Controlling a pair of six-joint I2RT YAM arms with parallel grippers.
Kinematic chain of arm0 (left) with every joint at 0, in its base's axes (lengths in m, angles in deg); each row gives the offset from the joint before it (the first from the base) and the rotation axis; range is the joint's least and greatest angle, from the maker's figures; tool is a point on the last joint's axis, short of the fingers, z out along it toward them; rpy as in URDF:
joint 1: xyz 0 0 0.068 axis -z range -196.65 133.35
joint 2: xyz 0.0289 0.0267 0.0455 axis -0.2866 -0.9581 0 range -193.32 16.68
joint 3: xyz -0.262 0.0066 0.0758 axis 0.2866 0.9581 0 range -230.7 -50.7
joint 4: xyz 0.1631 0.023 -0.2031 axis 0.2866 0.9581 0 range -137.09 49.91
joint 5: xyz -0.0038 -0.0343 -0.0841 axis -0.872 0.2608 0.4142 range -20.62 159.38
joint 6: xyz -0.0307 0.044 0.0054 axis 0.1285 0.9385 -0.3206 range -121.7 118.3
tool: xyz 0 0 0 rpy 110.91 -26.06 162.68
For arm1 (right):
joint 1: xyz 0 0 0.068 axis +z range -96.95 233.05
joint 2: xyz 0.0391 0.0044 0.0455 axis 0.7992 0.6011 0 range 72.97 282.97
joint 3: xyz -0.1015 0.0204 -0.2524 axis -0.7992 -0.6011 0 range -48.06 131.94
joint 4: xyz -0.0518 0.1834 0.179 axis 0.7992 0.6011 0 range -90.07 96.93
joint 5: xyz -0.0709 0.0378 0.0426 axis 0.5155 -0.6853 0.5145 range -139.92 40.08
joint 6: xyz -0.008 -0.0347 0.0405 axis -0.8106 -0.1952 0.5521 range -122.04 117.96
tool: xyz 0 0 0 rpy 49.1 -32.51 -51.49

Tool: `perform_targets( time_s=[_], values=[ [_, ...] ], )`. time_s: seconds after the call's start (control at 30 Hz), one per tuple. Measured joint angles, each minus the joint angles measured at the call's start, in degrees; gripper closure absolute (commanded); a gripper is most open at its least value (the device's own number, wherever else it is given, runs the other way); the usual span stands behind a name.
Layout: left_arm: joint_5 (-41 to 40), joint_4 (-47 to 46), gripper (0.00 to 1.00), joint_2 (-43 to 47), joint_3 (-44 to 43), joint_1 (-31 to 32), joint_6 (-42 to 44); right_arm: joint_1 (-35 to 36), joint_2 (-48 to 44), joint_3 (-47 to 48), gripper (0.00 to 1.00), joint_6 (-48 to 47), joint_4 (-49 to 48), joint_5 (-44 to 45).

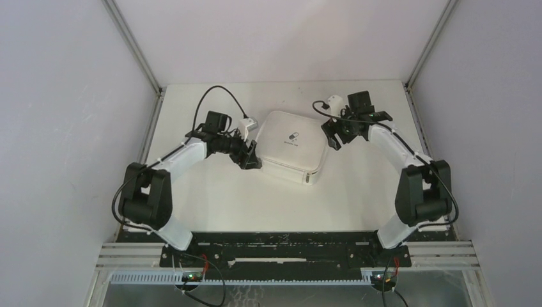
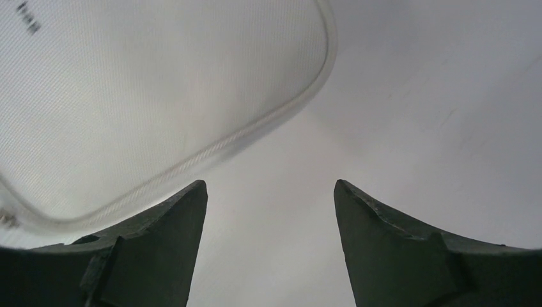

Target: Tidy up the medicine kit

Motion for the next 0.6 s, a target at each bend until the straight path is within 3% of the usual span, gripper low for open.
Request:
perform_targets(
  time_s=[0.3,0.6],
  values=[
    [-2.89,2.40,0.11,12.72,2.34,3.28,12.37,0.59,-16.24,-10.93,0.28,4.11,1.84,-8.31],
    [-8.83,0.33,0.10,13.27,2.34,7.96,17.86,10.73,-19.69,-19.82,0.29,9.73,1.36,-12.87]
  ],
)
